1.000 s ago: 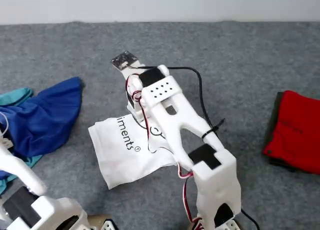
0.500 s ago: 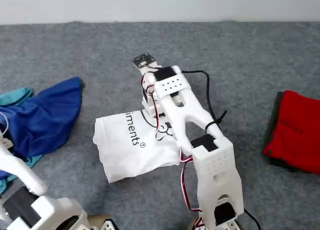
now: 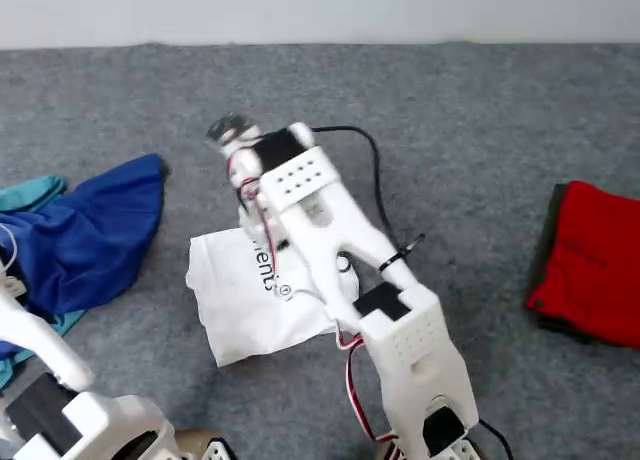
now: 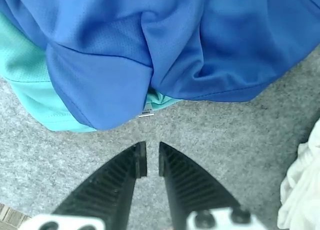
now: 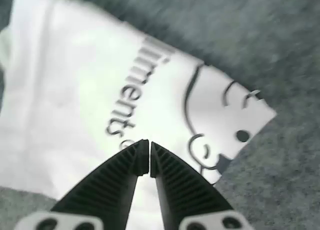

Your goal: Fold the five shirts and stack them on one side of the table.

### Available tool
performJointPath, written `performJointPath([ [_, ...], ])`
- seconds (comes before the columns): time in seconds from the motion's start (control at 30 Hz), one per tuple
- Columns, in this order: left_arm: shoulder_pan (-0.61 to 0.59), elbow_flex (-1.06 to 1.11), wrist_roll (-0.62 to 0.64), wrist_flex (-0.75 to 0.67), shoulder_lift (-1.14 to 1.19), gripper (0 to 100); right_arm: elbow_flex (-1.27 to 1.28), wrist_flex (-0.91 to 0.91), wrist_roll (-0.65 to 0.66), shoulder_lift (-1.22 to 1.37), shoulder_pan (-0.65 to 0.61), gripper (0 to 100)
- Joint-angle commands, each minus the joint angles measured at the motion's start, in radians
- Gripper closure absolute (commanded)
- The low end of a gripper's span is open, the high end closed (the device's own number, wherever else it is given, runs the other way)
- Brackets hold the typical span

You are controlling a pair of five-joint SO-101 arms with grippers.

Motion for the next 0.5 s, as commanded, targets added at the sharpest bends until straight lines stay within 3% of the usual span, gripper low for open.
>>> performJointPath([
  [0.0, 0.003, -0.008, -0.005, -0.012, -0.049, 95, 0.057, 0.047, 0.002, -0.113, -0.033, 99.0],
  [0.2, 0.000, -0.008, -0.005, -0.012, -0.049, 95, 0.272, 0.042, 0.000, -0.182, -0.159, 99.0],
  [0.47, 0.003, -0.008, -0.005, -0.012, -0.049, 95, 0.295, -0.038, -0.032, -0.064, -0.303, 99.0],
])
